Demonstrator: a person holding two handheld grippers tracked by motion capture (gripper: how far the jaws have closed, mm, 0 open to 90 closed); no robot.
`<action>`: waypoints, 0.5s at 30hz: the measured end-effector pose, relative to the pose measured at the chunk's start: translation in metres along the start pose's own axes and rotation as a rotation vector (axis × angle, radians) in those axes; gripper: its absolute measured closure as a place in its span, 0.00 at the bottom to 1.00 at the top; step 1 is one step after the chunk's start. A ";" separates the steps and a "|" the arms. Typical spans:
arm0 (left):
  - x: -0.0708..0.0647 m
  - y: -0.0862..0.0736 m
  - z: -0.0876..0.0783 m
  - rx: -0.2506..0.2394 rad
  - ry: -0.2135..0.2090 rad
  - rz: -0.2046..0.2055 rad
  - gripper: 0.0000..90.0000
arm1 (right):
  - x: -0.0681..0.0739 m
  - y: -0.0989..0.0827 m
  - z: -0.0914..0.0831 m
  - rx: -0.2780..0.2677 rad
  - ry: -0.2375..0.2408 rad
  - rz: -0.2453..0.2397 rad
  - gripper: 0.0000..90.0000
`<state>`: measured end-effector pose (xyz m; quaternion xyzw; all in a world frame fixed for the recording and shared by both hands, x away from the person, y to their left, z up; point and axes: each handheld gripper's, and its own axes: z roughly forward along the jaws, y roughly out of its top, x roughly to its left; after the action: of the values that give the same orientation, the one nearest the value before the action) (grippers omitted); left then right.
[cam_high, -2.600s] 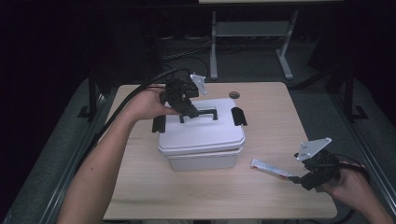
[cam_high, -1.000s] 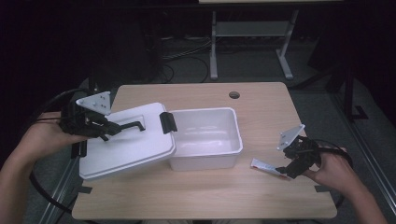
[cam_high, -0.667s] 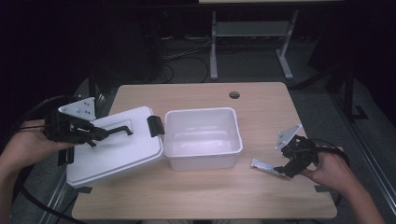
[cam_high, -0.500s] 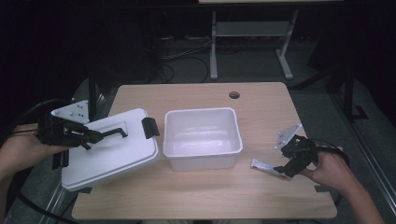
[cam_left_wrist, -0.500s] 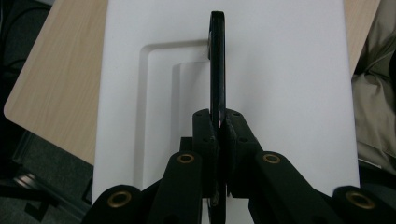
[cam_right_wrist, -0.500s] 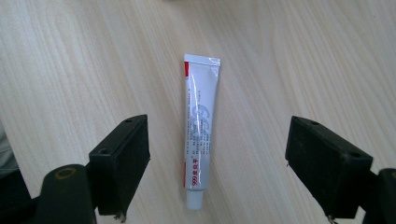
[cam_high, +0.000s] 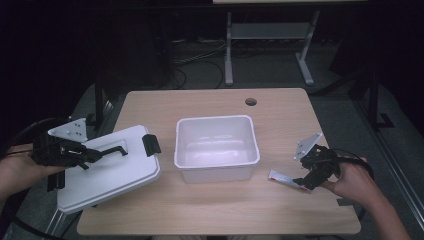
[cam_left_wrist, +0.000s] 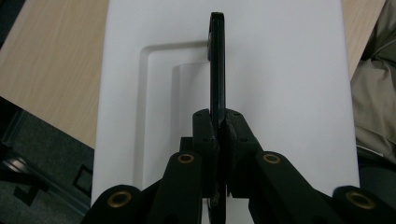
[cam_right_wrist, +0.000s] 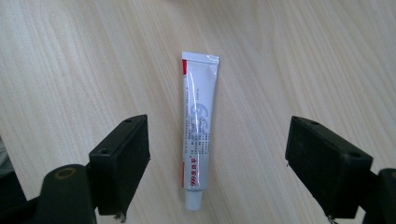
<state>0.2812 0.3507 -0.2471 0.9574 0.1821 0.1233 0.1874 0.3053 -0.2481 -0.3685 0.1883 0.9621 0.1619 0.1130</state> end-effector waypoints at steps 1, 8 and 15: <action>0.000 -0.002 0.003 0.005 -0.003 -0.004 0.94 | 0.000 0.000 0.000 0.000 0.001 0.000 0.24; -0.001 -0.010 0.025 0.022 -0.014 -0.015 0.94 | 0.000 -0.001 0.002 0.003 0.001 0.006 0.24; -0.004 -0.018 0.054 0.040 -0.035 -0.026 0.94 | 0.000 -0.004 0.004 0.004 0.000 0.001 0.24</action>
<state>0.2884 0.3478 -0.3031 0.9605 0.1938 0.1004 0.1727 0.3050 -0.2506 -0.3739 0.1892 0.9623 0.1601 0.1124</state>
